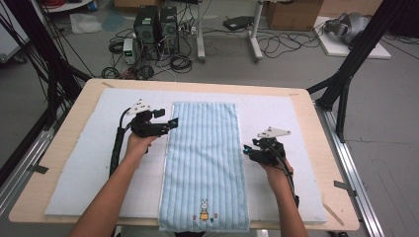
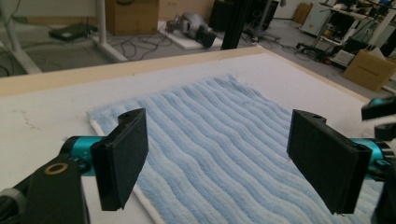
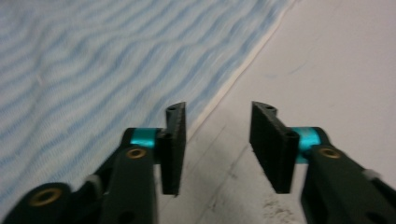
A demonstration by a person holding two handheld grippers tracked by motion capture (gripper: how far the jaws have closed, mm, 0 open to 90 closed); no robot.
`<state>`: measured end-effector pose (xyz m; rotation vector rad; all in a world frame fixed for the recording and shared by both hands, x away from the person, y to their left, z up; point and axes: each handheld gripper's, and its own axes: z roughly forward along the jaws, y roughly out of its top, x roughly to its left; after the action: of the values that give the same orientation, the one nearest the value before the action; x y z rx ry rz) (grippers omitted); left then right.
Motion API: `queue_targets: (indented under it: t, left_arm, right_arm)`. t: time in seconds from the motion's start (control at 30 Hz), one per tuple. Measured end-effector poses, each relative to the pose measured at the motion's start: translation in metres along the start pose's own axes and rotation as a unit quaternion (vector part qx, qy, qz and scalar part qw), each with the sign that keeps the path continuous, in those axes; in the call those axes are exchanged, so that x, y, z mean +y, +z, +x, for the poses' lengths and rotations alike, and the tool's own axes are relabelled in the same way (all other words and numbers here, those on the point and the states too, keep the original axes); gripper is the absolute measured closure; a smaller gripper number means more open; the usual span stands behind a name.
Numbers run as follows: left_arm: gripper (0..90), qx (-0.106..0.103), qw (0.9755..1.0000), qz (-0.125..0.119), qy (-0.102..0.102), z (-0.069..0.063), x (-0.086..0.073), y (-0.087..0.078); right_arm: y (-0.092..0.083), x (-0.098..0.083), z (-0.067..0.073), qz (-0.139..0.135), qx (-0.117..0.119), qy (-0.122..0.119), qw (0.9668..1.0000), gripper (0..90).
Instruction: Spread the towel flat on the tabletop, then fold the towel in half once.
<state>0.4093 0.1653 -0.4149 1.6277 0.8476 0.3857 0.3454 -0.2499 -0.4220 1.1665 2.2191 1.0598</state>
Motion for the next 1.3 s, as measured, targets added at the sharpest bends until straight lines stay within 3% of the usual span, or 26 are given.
queue_targets:
  t: [0.07, 0.17, 0.3, 0.43, 0.73, 1.03, 1.3]
  left_arm:
    - [20.5, 0.005, 0.9999, 0.002, 0.010, -0.002, -0.003, -0.007]
    - [21.4, 0.004, 0.9998, 0.021, 0.004, -0.005, -0.005, -0.015]
    - [17.3, 0.003, 0.9996, 0.025, -0.011, -0.008, -0.008, -0.027]
    - [17.3, 0.005, 0.9999, 0.006, -0.010, -0.009, -0.010, -0.041]
    - [18.1, 0.002, 0.9999, 0.002, -0.014, -0.006, -0.012, -0.056]
    - [17.7, 0.002, 0.9996, -0.004, -0.030, -0.006, -0.010, -0.057]
    - [18.4, 0.013, 0.9991, 0.009, -0.040, 0.006, -0.002, -0.052]
  right_arm:
    - [-0.008, -0.001, -0.005, -0.022, -0.009, 0.005, 0.9997, 39.8]
    - [-0.018, -0.004, -0.014, -0.038, -0.013, 0.016, 0.9991, 22.3]
    - [-0.027, -0.007, -0.022, -0.044, -0.014, 0.019, 0.9987, 11.5]
    - [-0.032, -0.008, -0.025, -0.053, -0.015, 0.015, 0.9984, 11.0]
    - [-0.036, -0.007, -0.028, -0.063, -0.017, 0.021, 0.9977, 10.9]
    - [-0.039, -0.001, -0.028, -0.066, -0.013, 0.024, 0.9974, 10.9]
    - [-0.034, 0.006, -0.029, -0.064, -0.005, 0.037, 0.9973, 10.9]
